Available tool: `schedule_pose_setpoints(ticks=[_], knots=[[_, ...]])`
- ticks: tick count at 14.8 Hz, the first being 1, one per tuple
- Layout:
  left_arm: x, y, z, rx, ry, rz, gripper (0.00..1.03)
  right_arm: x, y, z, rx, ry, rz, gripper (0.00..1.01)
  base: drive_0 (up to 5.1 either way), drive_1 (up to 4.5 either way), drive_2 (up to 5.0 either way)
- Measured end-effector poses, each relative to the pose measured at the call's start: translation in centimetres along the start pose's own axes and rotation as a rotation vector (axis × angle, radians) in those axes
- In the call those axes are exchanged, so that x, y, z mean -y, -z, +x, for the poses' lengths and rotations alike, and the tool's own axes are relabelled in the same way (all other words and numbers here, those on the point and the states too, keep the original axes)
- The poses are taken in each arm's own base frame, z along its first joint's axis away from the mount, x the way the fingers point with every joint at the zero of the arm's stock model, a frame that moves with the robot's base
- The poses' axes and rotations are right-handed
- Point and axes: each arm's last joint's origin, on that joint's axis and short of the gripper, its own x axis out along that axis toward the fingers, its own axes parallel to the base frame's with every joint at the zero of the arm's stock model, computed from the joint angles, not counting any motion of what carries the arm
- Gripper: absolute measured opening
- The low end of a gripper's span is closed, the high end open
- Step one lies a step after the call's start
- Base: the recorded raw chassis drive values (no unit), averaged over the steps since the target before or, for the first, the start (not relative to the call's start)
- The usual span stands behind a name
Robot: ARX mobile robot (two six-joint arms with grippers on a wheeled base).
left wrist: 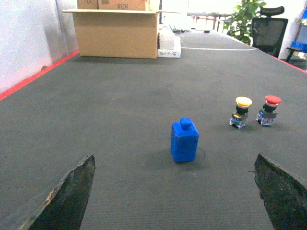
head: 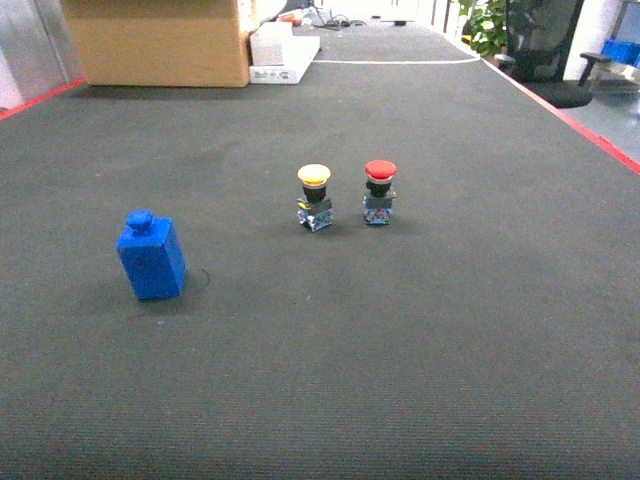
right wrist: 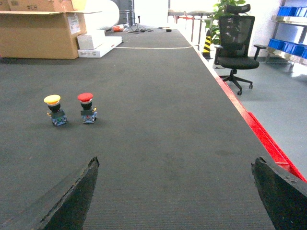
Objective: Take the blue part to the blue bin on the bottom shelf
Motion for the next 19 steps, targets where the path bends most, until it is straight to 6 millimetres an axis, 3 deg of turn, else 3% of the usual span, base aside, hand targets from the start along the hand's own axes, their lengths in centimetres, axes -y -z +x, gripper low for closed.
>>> schedule_pose_setpoints(ticks=[6,9,11,13,15,16,19], knots=[[0.0,0.0,0.0,0.0,0.0,0.0,0.98,0.0,0.0,0.0,0.0,0.0,0.0,0.98,0.0,0.0,0.0],[-0.3,0.4,0.2,-0.149,-0.215,0.005,0.98,0.0,0.0,0.0,0.001,-0.001,0.0,0.98,0.0,0.0,0.0],[-0.7,-0.1,0.7,-0.118,-0.28,-0.005,0.98,0.0,0.0,0.0,-0.001,0.0,0.0,0.98,0.0,0.0,0.0],[0.7,-1.7,3.0,-0.094,-0.176,-0.02,0.98,0.0,0.0,0.0,0.0,0.0,0.0,0.98,0.0,0.0,0.0],[3.6,-3.5,8.1,-0.041,-0.062,-0.011,0.98,0.0,0.0,0.0,0.0,0.0,0.0,0.98,0.0,0.0,0.0],[5.9,-3.1,12.3,-0.059,-0.018,-0.006,0.98,0.0,0.0,0.0,0.0,0.0,0.0,0.98,0.0,0.0,0.0],[7.4,0.3,16.4,-0.18,-0.012,0.02,0.98,0.0,0.0,0.0,0.0,0.0,0.0,0.98,0.0,0.0,0.0]])
